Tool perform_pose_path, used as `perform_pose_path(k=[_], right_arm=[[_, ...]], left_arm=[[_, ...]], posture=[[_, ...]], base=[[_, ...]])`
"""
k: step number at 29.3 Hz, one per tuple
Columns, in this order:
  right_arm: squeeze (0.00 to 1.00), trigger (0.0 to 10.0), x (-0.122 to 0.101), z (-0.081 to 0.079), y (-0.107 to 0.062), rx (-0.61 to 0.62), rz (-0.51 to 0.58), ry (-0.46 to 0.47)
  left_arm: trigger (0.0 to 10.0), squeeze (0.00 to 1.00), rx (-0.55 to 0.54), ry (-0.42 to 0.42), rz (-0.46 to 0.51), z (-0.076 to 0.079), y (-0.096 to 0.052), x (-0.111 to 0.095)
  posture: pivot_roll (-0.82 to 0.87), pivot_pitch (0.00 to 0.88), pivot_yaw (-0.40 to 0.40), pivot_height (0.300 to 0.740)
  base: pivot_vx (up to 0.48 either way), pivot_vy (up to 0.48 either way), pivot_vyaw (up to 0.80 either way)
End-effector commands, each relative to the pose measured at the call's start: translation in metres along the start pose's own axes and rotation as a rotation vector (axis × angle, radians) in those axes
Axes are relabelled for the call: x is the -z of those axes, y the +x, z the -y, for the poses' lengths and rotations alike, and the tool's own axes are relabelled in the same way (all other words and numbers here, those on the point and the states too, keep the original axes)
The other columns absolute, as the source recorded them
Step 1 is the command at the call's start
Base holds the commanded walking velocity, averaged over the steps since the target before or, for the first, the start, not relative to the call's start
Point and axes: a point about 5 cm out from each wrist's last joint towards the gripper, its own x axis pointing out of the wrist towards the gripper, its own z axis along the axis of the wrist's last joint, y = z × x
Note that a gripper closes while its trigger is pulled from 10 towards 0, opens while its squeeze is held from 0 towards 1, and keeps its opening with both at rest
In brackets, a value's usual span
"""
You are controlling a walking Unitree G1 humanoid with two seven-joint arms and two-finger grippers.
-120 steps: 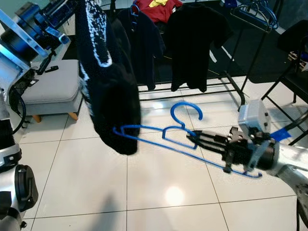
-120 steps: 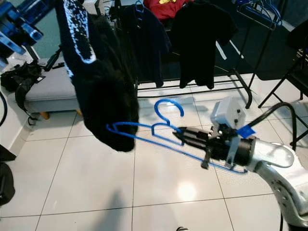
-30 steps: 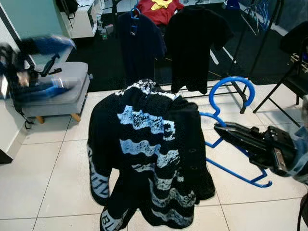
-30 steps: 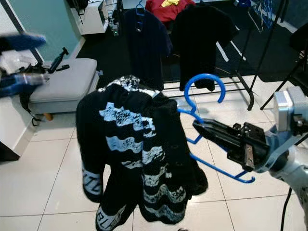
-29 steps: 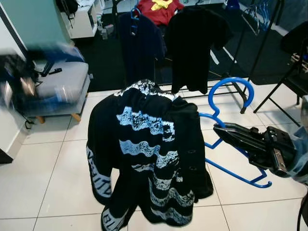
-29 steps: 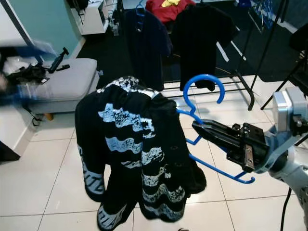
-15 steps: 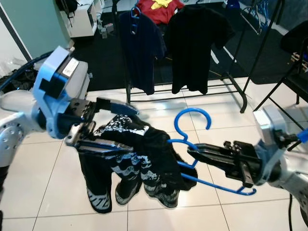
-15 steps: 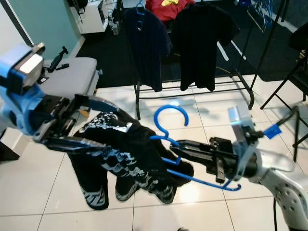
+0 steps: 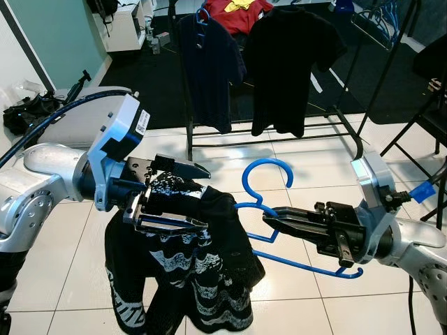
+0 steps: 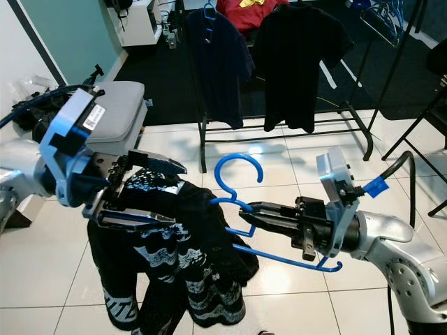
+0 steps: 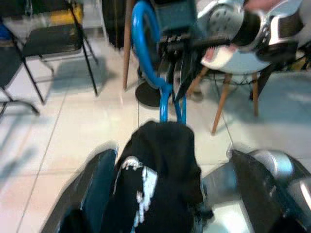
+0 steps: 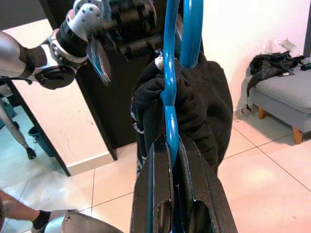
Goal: Hang hanger
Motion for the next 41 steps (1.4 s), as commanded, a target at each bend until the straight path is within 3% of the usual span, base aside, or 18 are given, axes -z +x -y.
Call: perform_pose_path(k=[1,11,12,13,14,31,40,41], right_arm=[[0.00,0.0,-0.001,-0.003,0.006,-0.040,0.021,-0.022],[0.00,0.0,0.000,-0.003,0.008,-0.050,0.011,-0.031],[0.00,0.0,0.000,-0.002,0.008,-0.051,0.011,-0.035],[0.00,0.0,0.000,-0.002,0.008,-0.051,0.011,-0.035],[0.00,0.0,-0.001,-0.002,0.008,-0.052,0.010,-0.039],[0.00,0.0,-0.007,-0.001,0.010,-0.051,0.013,-0.074],[0.00,0.0,-0.010,0.000,0.010,-0.046,0.011,-0.095],[0.82,10.0,-0.010,0.003,0.010,-0.021,0.010,-0.093]], left_arm=[[10.0,0.00,-0.053,-0.003,-0.069,-0.002,0.008,0.013],[9.7,0.00,-0.082,-0.013,-0.127,-0.004,0.018,0.023],[4.9,0.00,-0.074,-0.016,-0.140,-0.003,0.019,0.025],[4.9,0.00,-0.074,-0.016,-0.140,-0.003,0.019,0.025],[0.0,0.00,-0.060,-0.015,-0.158,-0.002,0.018,0.027],[0.0,0.00,0.061,-0.010,-0.263,0.014,0.018,0.042],[0.0,0.00,0.079,-0.015,-0.263,0.016,0.021,0.044],[0.0,0.00,0.061,-0.013,-0.254,0.015,0.022,0.044]], posture=[[-0.01,0.140,0.062,0.740],[-0.01,0.142,0.063,0.740],[-0.02,0.142,0.063,0.740],[-0.02,0.142,0.063,0.740],[-0.02,0.143,0.062,0.740],[-0.02,0.143,0.063,0.740],[-0.02,0.138,0.060,0.740],[-0.02,0.136,0.060,0.740]], base=[[0.000,0.000,0.00],[0.000,0.000,0.00],[0.000,0.000,0.00],[0.000,0.000,0.00],[0.000,0.000,0.00],[0.000,0.000,0.00],[0.000,0.000,0.00],[0.000,0.000,0.00]])
